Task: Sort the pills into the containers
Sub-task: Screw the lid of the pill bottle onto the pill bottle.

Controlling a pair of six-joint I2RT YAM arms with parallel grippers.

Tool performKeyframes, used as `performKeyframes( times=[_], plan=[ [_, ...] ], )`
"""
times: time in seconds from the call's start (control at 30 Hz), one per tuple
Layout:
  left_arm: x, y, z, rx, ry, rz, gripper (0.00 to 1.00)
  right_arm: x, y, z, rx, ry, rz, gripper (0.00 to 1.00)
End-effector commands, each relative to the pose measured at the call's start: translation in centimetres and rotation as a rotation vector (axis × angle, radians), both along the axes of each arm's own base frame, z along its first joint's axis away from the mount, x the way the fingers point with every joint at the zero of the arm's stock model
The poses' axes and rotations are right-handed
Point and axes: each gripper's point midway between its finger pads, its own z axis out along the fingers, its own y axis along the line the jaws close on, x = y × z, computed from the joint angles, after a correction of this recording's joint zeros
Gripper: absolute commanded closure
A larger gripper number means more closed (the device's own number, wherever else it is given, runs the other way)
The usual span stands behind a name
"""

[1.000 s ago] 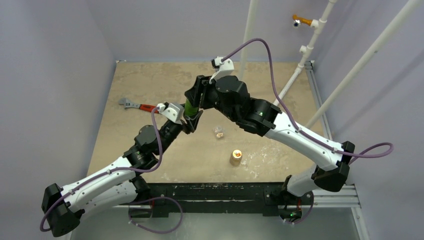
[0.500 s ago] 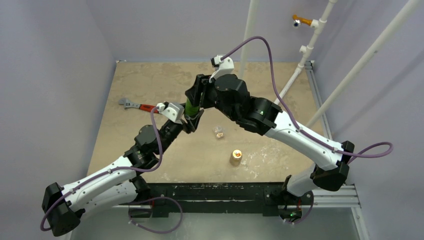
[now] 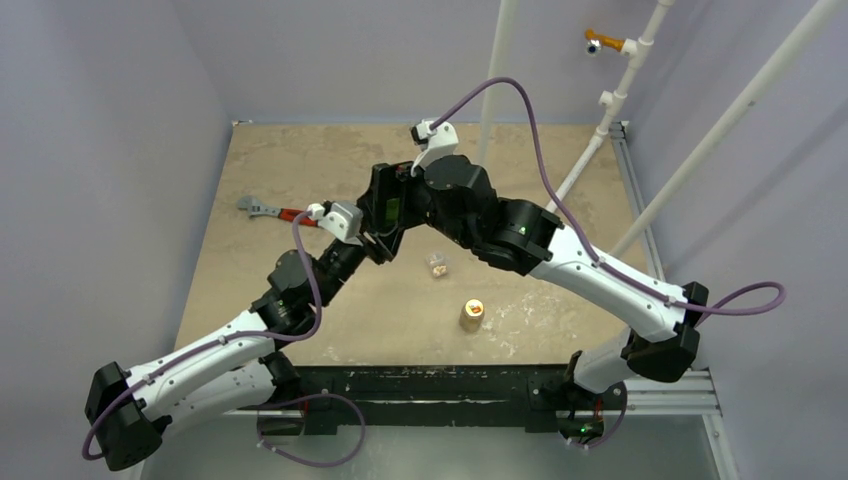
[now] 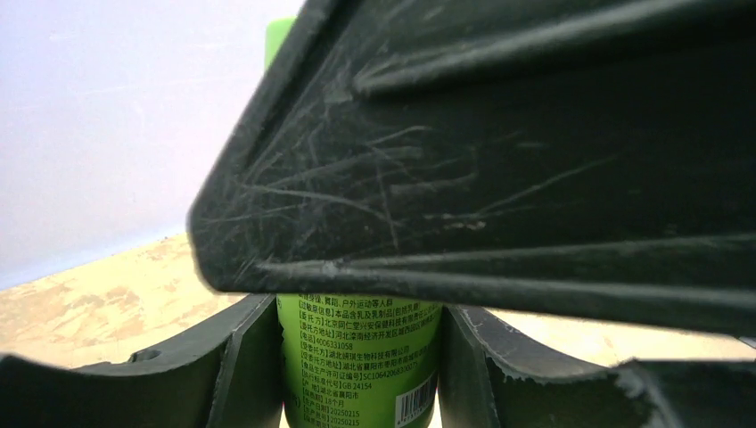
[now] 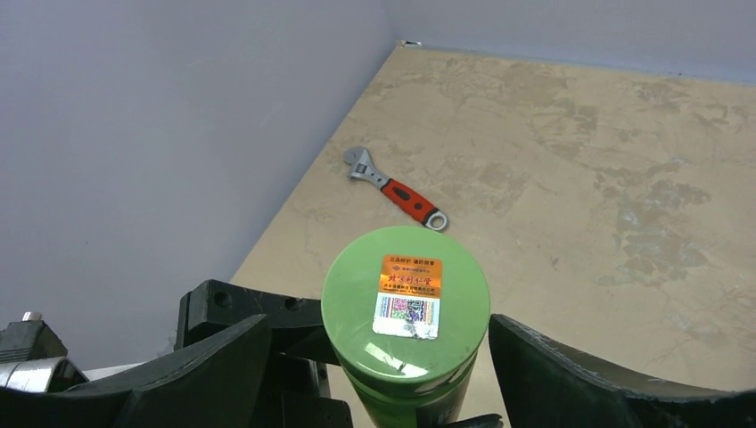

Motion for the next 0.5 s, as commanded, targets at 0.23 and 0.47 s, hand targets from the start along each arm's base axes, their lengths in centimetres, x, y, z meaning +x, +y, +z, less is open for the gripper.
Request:
performKeyframes(
  times=[0.23,0.47],
  plan=[
    [-2.2,-0.9,3.6,-0.143,-0.063,-0.177,1.00,-2.3,-2.4,5.8,0.149,-0.137,0.174,0.01],
    [-4.4,-1.7,4.1,-0.149,-0.077,-0.323,1.00,-3.8,-4.2,8.1,0.241,-0.235,0.360,0.01]
  ],
)
